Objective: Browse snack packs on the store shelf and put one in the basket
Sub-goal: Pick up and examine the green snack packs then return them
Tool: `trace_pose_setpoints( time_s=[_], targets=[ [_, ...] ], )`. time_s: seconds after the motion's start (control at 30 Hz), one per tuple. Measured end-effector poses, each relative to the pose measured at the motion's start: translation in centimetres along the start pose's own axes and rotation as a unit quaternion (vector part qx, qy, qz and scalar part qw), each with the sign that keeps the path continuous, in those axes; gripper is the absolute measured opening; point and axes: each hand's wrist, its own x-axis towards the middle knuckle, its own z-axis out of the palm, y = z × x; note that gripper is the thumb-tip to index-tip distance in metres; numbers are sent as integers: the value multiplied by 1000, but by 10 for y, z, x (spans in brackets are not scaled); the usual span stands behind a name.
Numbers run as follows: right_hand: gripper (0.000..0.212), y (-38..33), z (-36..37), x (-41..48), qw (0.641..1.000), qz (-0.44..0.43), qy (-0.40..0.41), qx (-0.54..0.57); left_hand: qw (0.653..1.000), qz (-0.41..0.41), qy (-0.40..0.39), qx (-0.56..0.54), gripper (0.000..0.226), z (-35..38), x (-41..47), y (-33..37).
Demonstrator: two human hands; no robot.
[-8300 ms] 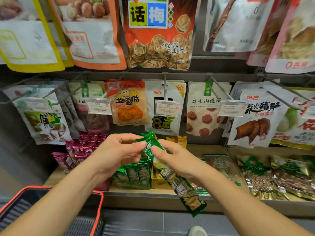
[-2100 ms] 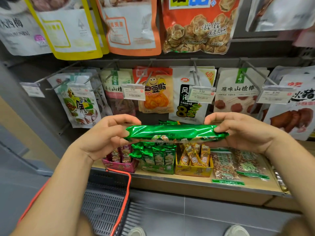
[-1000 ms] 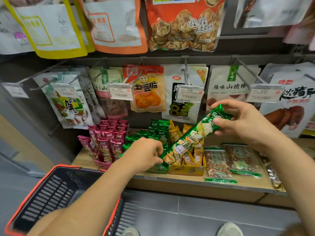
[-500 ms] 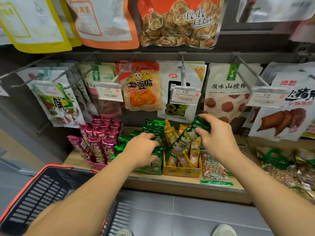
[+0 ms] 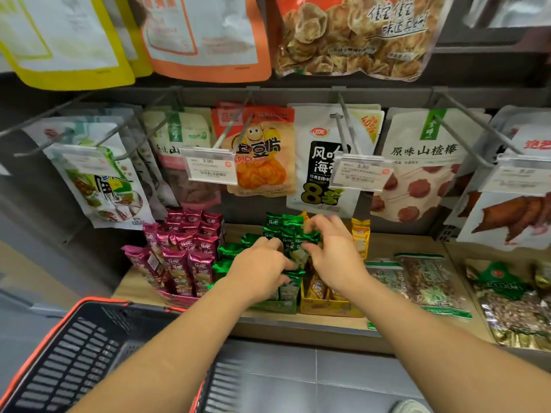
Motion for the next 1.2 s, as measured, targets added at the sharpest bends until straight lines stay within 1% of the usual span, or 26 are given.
trace_pose_setpoints(
  time_s=[0.1,0.17,0.23,0.27,0.3,0.37,0.4,0.43,0.47,0.53,0.57,0.6,0.67,0.7,0.73,0.77,0.83,0.9,1.0,1.1,1.2],
  targets=[
    [15,2,12,5,1000,17,-12,3,1000,16,21,-6,36,3,-1,-3],
    [14,3,18,10,999,28,-27,-19,999,23,37,-18,35,4,-2,-6],
    [17,5,22,13,997,33,-46,-56,996,15,68,-53,29,5,-3,-8],
    [21,6,24,14,995,37,-63,-72,992,1,87,-89,25,6,-3,-10],
    [25,7,25,15,992,43,-87,-83,986,-15,101,-131,28,7,-2,-12],
    [31,8,27,15,983,57,-139,-108,974,-27,110,-196,44,9,-1,-15],
    [33,9,28,16,976,54,-164,-130,973,-20,105,-205,56,10,0,-16],
    [35,9,28,18,969,47,-188,-151,976,-13,94,-195,69,11,1,-16],
    [36,9,27,20,964,41,-209,-161,982,-4,82,-170,76,12,2,-17],
    [36,8,23,24,961,49,-236,-134,992,8,59,-107,70,12,4,-17],
    [33,7,20,25,965,63,-228,-111,995,12,51,-83,65,12,4,-16],
    [29,7,17,29,974,80,-194,-90,996,16,45,-69,60,11,5,-15],
    [21,7,12,36,990,109,-72,-61,998,17,38,-53,53,9,4,-12],
    [20,7,10,39,992,114,-25,-53,998,19,39,-43,51,8,4,-10],
    [22,7,10,41,992,113,-7,-55,998,21,41,-36,51,8,3,-9],
    [26,6,12,42,991,113,-17,-66,998,21,40,-35,51,7,2,-8],
    [35,5,22,40,985,125,-68,-96,998,23,36,-41,52,6,0,-6],
    [35,6,34,38,981,134,-89,-107,998,28,31,-39,52,6,-1,-6],
    [26,8,41,40,983,126,-60,-116,998,29,31,-38,49,6,-3,-6],
    [24,3,40,39,983,96,-38,-151,998,33,30,-38,49,8,-4,-5],
    [20,-9,29,36,988,22,48,-147,998,41,33,-40,52,8,-4,-6]
  ],
)
